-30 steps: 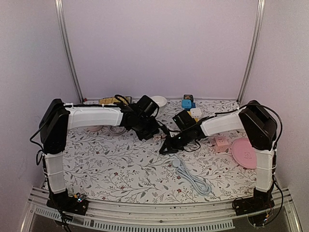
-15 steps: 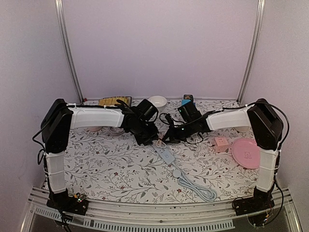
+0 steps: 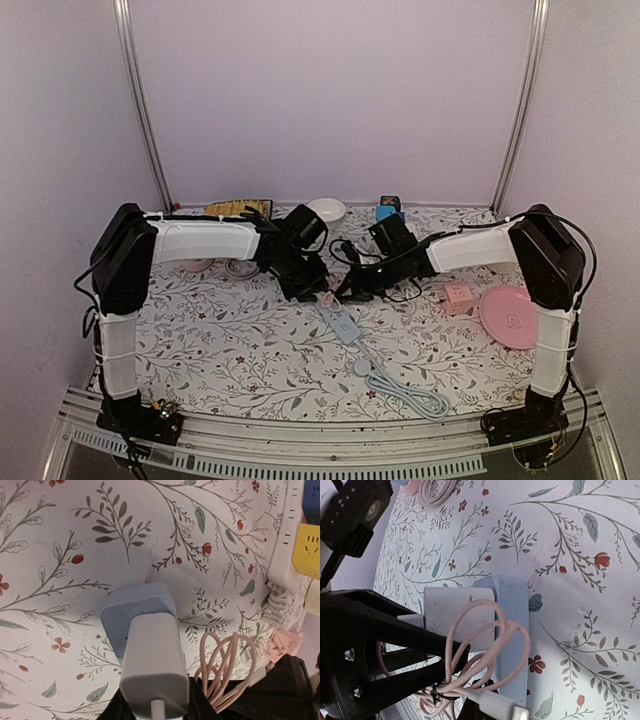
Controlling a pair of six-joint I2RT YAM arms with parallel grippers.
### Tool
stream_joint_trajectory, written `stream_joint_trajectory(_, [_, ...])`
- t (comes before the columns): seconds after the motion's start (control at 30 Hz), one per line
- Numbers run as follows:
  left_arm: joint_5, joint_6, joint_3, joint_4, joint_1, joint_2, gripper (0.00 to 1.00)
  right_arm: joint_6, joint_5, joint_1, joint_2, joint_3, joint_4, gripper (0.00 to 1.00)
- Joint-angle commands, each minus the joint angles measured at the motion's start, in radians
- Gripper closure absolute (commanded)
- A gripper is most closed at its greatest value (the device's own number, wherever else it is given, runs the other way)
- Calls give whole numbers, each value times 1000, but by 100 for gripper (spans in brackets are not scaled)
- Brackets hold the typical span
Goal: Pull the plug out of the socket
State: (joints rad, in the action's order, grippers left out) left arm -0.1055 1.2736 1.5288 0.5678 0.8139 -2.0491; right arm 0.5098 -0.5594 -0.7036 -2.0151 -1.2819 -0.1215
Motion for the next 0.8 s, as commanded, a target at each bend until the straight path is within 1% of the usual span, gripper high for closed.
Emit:
stream_joint_trajectory(0.0, [-18,-25,21,51,-9,-57,100,-1,-68,-22,21,15,31,97])
stream_joint_trajectory(0.17, [-32,-17,30,23,-10,-71,100,-1,-75,-22,-17,19,24,97])
stream_joint_trajectory(0.4, [-24,-19,50,19,2,-63,100,27,12,2,-90,-24,-32,98])
stream_joint_trajectory(0.57, [3,-24,66,46,19,-44,100,49,70,11,-116,-28,-58,98])
stream_joint_trajectory(0.77, [48,-43,85,92,27,-13,100,72,92,30,-146,-2,-63,98])
